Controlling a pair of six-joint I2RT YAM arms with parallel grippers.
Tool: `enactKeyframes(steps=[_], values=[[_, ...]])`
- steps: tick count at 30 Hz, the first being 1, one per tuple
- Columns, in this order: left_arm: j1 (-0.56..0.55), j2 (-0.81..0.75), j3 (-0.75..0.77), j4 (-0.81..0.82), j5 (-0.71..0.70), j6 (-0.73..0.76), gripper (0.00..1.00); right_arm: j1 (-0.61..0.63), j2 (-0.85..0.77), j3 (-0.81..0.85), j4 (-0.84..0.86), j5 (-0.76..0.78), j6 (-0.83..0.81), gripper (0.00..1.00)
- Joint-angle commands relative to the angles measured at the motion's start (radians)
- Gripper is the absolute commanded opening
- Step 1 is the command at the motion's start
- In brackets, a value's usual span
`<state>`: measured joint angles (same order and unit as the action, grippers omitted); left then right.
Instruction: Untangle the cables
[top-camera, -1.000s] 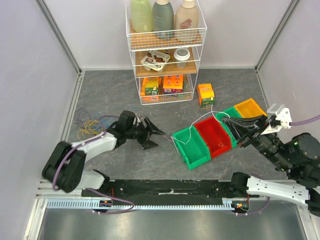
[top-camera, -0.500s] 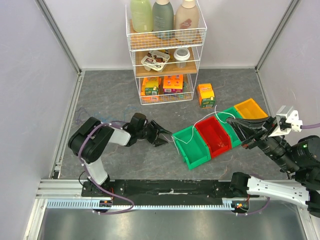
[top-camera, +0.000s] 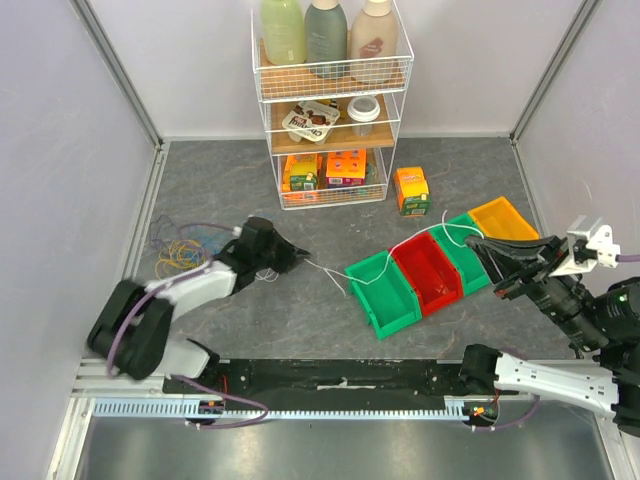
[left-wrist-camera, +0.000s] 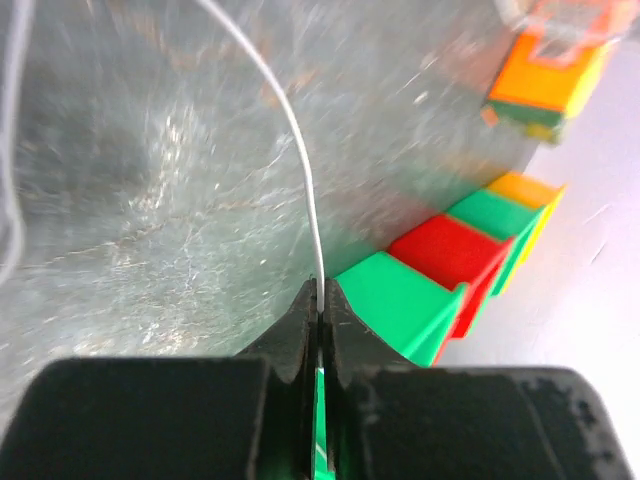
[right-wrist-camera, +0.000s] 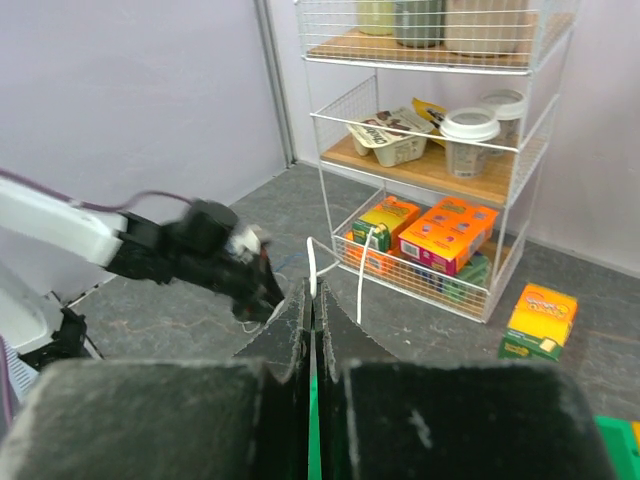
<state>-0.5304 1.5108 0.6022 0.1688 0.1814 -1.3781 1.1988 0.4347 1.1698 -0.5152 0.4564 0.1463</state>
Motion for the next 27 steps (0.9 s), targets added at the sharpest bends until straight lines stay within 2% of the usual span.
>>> enactKeyframes(steps=[1,7,14,17,23,27], values=[[0.098,-0.285,0.021,-0.32,-0.281,0.264,0.02,0.002,-0.071,0.036,-0.043,0.103,-0.016,0.0],[0.314,-0.549,-0.094,-0.44,-0.227,0.375,0.02,0.002,-0.207,0.039,-0.013,0.182,-0.004,0.0],[0.375,-0.656,-0.117,-0.534,-0.22,0.405,0.02,0.002,-0.275,0.013,0.03,0.208,0.016,0.0],[0.374,-0.65,-0.104,-0.534,-0.16,0.416,0.02,0.002,-0.219,-0.01,0.03,0.209,0.039,0.0],[0.375,-0.65,-0.087,-0.538,-0.056,0.448,0.02,0.002,0.019,-0.035,0.007,0.231,0.058,0.0],[0.376,-0.666,-0.082,-0.558,-0.02,0.484,0.02,0.002,0.178,0.007,0.012,0.289,0.033,0.0]])
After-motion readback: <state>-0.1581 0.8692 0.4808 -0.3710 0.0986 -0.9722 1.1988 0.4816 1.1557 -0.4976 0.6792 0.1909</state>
